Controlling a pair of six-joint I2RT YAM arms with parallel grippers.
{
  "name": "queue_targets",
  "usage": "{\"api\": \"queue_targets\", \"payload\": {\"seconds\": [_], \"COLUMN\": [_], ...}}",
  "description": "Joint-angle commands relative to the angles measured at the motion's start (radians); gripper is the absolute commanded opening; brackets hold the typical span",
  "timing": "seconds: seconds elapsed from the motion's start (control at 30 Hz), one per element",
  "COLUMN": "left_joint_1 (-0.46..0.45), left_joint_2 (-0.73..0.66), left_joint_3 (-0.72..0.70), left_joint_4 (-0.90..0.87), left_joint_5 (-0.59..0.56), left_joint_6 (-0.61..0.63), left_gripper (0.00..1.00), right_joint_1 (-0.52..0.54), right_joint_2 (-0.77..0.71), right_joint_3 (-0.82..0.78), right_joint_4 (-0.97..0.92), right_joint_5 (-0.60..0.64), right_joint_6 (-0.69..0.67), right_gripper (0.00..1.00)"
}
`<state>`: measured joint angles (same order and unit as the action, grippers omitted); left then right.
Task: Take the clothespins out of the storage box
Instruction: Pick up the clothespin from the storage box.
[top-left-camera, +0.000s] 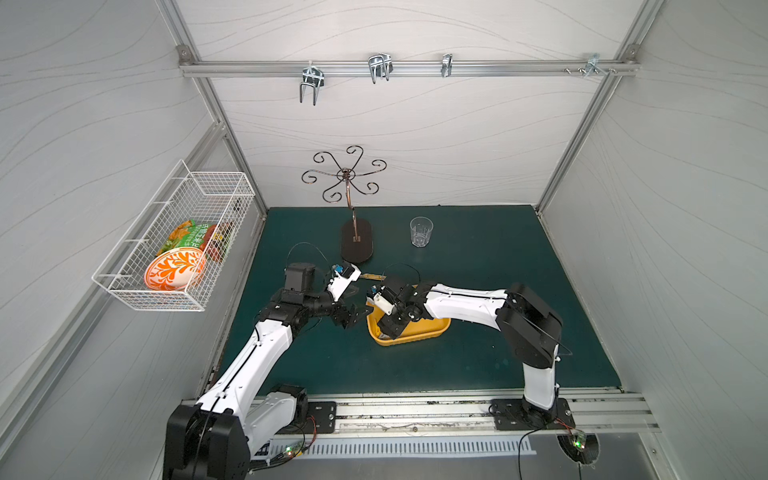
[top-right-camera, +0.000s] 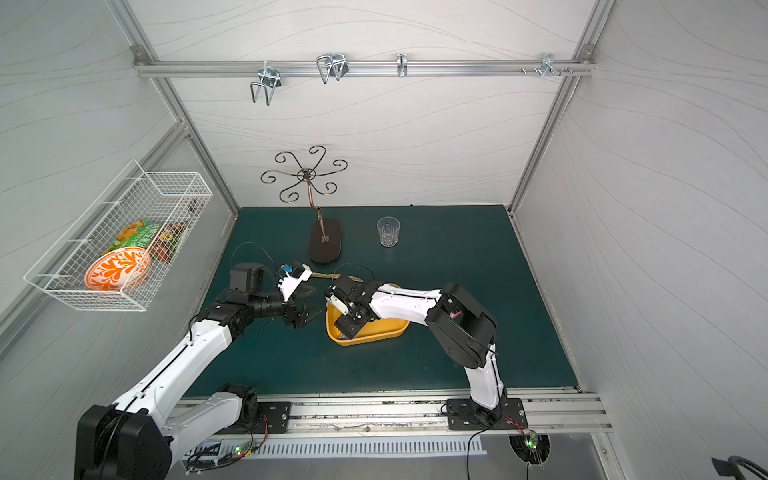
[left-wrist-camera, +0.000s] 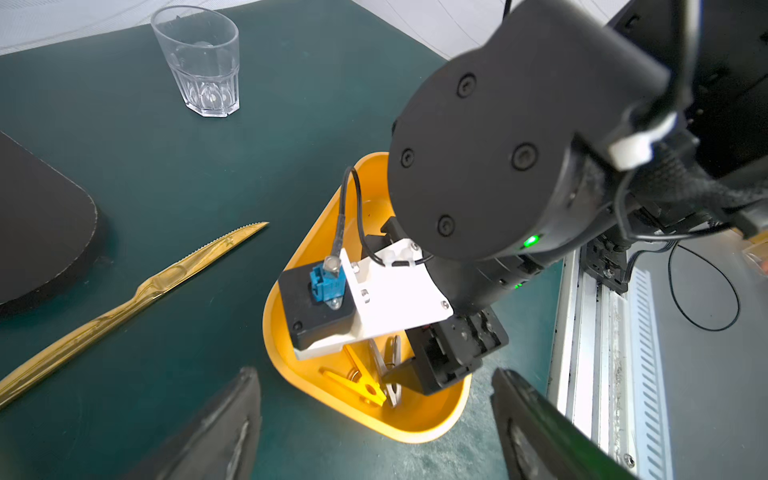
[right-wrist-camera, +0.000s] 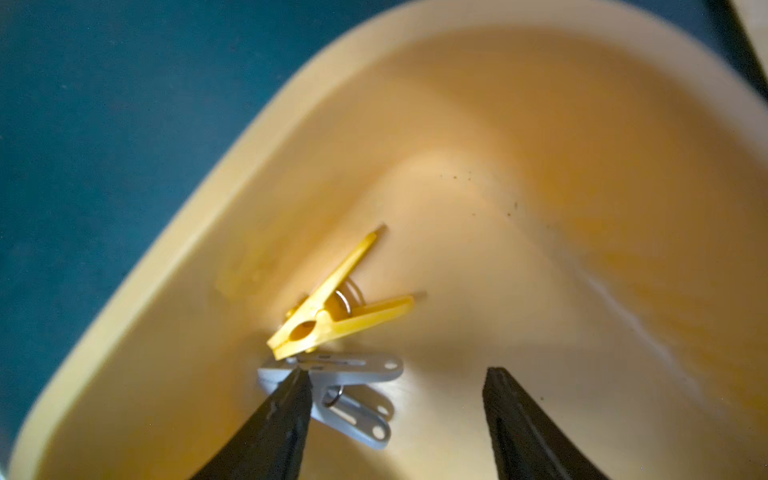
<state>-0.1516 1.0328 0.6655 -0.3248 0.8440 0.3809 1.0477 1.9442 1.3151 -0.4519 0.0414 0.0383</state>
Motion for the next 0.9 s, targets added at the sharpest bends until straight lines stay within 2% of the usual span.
{"api": "queue_targets", "payload": {"seconds": [0.0,0.13,0.3,0.6,0.87], "left_joint_1": [-0.002,-0.002,-0.002,-0.002,-0.002], "left_joint_2": [-0.013,-0.01,-0.008,0.004,0.005], "left_joint_3": [-0.003,-0.004,-0.001,0.003,0.002], "left_joint_4": [0.026,0.027,0.028,0.04,0.045], "left_joint_5": [-0.003,-0.002,-0.003,-0.002,-0.006], "left_joint_6": [-0.001,-0.002,-0.002,-0.004,-0.007], "left_gripper": [0.89,0.89,0.89,0.89,0.89], "right_joint_1": [0.0,-0.022,-0.058,-0.087,-0.093], "right_joint_2": [0.026,0.029,0.035,0.029,-0.054], "right_joint_3": [-0.002,0.003,0.009,0.013,-0.03], "right_joint_4": [-0.043,-0.059,-0.075,-0.096,-0.056], "right_joint_5": [0.072,0.121,0.139,0.147,0.071], "right_joint_6": [0.034,0.081,0.126,0.141,0.09], "right_gripper": [0.64,0.52,0.46,0.43,0.45]}}
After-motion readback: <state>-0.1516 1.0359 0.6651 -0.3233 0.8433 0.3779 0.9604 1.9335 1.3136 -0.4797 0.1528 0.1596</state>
